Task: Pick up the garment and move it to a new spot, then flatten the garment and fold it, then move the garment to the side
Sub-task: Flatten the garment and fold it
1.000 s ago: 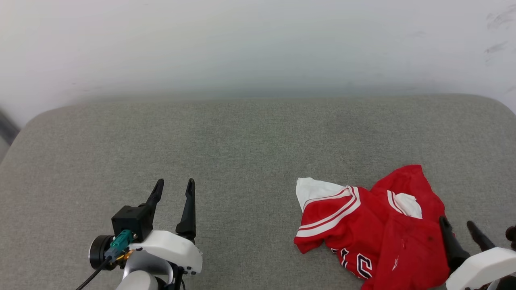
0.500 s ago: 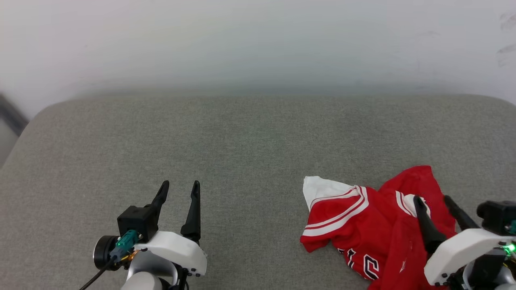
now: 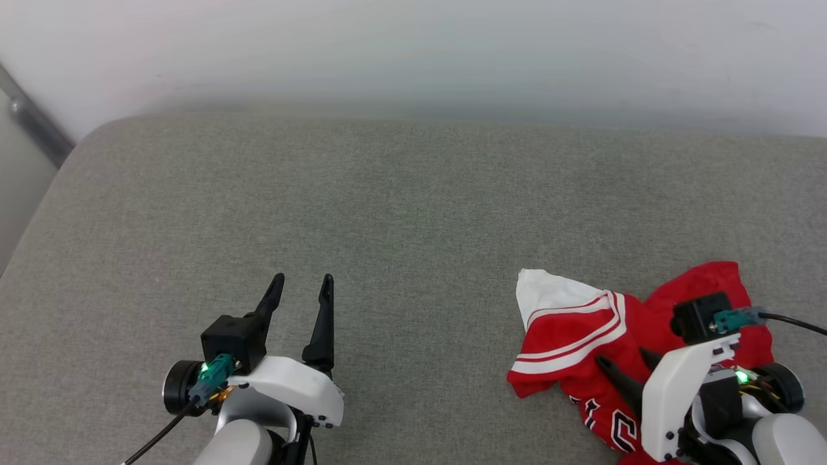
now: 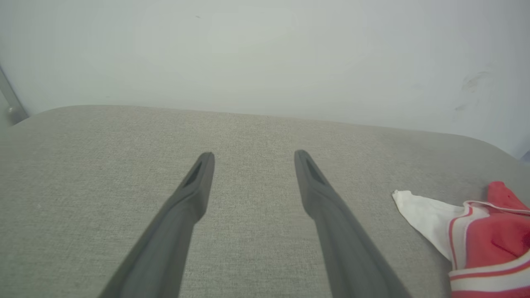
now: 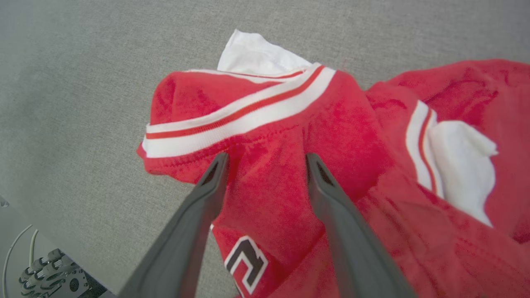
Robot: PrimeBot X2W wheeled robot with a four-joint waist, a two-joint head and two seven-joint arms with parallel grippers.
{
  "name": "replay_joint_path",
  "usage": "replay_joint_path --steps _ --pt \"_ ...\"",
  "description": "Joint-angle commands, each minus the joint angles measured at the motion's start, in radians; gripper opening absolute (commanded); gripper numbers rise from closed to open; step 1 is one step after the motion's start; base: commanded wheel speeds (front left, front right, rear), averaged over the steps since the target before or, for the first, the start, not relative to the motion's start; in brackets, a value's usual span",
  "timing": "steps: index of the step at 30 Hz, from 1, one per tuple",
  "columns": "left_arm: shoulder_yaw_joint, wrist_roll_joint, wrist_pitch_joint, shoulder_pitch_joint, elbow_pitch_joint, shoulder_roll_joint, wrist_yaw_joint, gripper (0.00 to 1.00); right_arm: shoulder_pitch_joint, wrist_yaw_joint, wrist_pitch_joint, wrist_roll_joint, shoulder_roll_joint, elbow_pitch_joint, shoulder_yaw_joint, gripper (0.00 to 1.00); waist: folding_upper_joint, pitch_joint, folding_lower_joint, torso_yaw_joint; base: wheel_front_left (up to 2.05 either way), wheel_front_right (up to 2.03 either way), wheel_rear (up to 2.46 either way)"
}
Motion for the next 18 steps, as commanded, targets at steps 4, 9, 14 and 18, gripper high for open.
replay_joint_path --steps 4,9,14,18 --pt "0.005 -0.004 -0.010 -0.008 0.013 0.001 -0.003 1.00 -0.015 0.000 -0.021 0.029 0.007 -0.022 0.041 0.00 0.0000 -0.005 0.0000 0.007 0.00 0.00 0.00" --pt "0.005 -0.006 -0.013 -0.002 0.016 0.006 0.000 1.00 0.008 0.000 -0.026 0.019 0.005 -0.063 0.073 0.00 0.0000 -0.014 0.0000 0.002 0.00 0.00 0.00" --pt "0.001 -0.007 -0.007 0.004 0.012 0.013 0.001 1.00 0.059 0.000 -0.019 0.032 0.022 -0.149 0.181 0.00 0.0000 -0.020 0.0000 -0.009 0.00 0.00 0.00" --pt "-0.004 -0.008 -0.002 0.007 0.009 0.015 0.006 1.00 0.124 0.000 0.002 0.074 0.050 -0.170 0.294 0.00 0.0000 -0.022 0.0000 -0.016 0.00 0.00 0.00"
